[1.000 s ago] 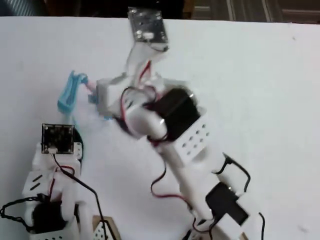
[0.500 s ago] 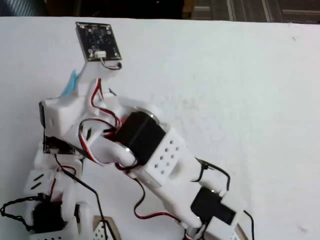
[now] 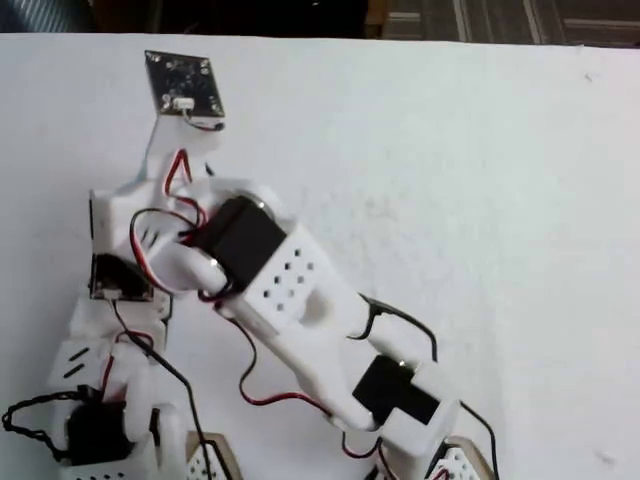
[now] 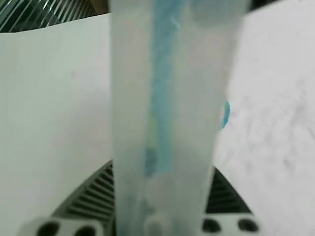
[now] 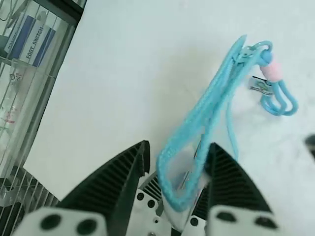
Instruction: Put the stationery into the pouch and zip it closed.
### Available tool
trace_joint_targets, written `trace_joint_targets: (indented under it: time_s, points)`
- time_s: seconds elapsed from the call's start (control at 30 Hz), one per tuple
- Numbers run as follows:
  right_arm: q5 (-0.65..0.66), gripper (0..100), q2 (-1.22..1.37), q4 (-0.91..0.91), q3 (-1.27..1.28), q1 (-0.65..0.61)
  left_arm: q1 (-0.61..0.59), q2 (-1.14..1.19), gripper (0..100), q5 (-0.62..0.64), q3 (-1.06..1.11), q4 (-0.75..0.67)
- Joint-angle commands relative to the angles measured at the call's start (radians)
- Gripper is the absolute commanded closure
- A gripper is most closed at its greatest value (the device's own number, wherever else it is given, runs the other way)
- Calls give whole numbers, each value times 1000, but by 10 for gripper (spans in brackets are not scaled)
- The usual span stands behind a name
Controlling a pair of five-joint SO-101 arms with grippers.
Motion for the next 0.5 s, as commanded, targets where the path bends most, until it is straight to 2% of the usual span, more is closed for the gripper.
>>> trace_joint_targets:
  time_s: [0.0,0.07,0.3,0.47]
  points:
    - [63,989,24,-2,2,48,13,13,880,5,-8,-2]
    - [68,962,36,-2,-2,81,13,13,880,5,-8,-2]
    - [104,981,31,2,-8,133,12,13,876,5,-9,5]
    - [133,981,10,-4,-9,191,12,12,800,5,-9,5]
